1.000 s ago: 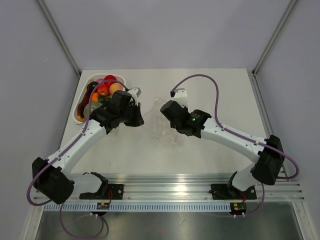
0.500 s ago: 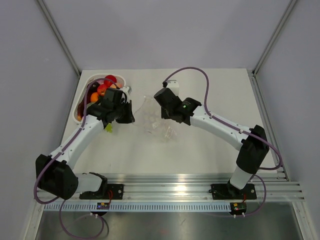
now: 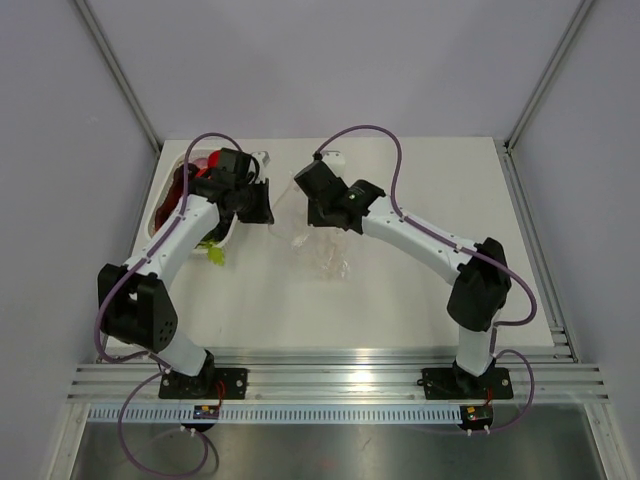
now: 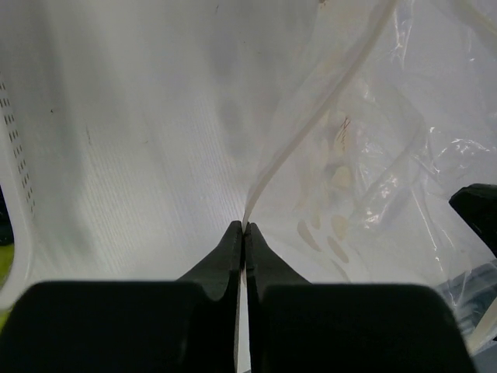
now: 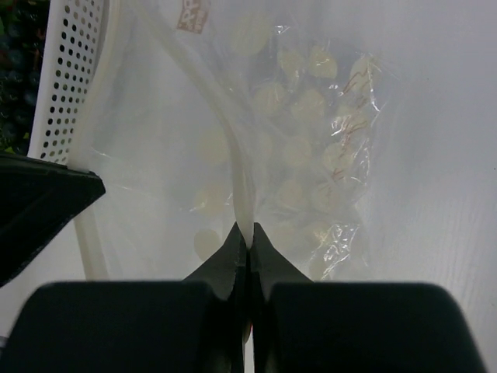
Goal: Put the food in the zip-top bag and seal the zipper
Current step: Open the zipper of the food storage bag at the center of the board, then pick up the fake fruit from the bin.
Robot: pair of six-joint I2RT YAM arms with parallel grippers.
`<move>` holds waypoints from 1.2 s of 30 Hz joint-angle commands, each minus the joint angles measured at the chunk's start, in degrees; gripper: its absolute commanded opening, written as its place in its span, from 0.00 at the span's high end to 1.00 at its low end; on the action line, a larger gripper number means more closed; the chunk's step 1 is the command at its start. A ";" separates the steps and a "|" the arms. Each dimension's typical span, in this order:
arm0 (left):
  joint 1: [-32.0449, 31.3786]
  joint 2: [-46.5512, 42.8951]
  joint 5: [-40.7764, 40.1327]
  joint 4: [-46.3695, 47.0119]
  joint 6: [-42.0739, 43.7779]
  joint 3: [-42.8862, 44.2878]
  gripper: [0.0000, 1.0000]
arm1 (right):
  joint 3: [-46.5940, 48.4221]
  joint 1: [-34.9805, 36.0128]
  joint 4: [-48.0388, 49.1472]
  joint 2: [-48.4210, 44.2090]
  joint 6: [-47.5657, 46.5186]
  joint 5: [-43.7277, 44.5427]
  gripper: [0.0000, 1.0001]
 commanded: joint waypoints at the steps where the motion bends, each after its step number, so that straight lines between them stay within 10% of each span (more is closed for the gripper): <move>1: 1.41 2.27 2.99 0.25 0.13 4.56 0.94 | 8.80 -0.85 -5.68 4.80 3.64 1.52 1.00; 17: 8.44 0.69 -3.13 0.43 -2.15 6.94 0.03 | 2.59 -3.22 -4.82 1.13 5.85 0.39 1.00; 36: 8.44 20.04 -10.64 3.33 0.22 13.28 0.24 | -1.99 -3.22 -2.97 -4.33 6.19 0.74 1.00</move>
